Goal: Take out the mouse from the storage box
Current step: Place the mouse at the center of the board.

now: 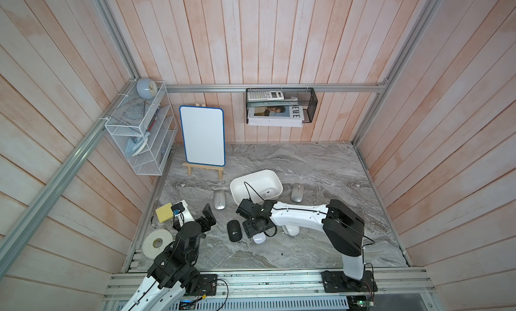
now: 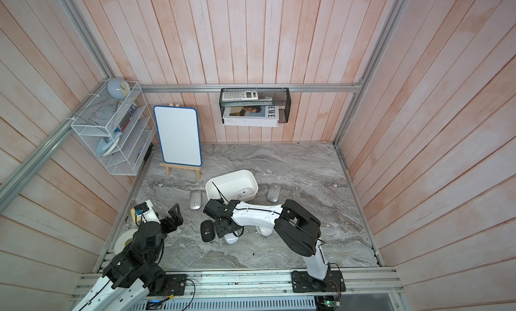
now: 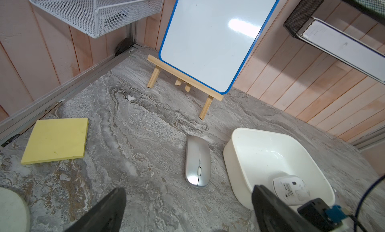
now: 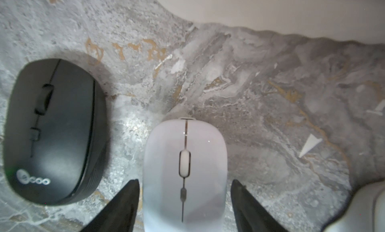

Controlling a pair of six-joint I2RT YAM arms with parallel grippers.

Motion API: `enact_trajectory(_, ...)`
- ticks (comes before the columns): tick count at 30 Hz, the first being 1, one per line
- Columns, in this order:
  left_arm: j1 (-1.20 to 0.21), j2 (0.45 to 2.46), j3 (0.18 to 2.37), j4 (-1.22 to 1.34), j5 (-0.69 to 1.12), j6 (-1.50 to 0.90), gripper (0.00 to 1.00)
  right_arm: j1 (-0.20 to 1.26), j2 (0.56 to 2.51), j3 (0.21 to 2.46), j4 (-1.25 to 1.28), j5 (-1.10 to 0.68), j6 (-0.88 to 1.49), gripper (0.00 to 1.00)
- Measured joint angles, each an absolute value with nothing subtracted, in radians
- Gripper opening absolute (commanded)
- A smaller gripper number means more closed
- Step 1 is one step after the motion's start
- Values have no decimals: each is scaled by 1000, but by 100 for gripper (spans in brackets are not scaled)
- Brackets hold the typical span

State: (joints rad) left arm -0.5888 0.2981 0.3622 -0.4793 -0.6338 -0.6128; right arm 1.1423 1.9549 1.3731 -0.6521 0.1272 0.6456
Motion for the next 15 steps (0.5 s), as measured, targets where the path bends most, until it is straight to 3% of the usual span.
enact_trajectory(6,-589,368,364,-471,-633,-613,100,1143,1832,1375,-726,263,601,78)
enact_trajectory(15,-588,752,559,-471,-513,-614,100,1111,1567,1247,-754,517,556,81)
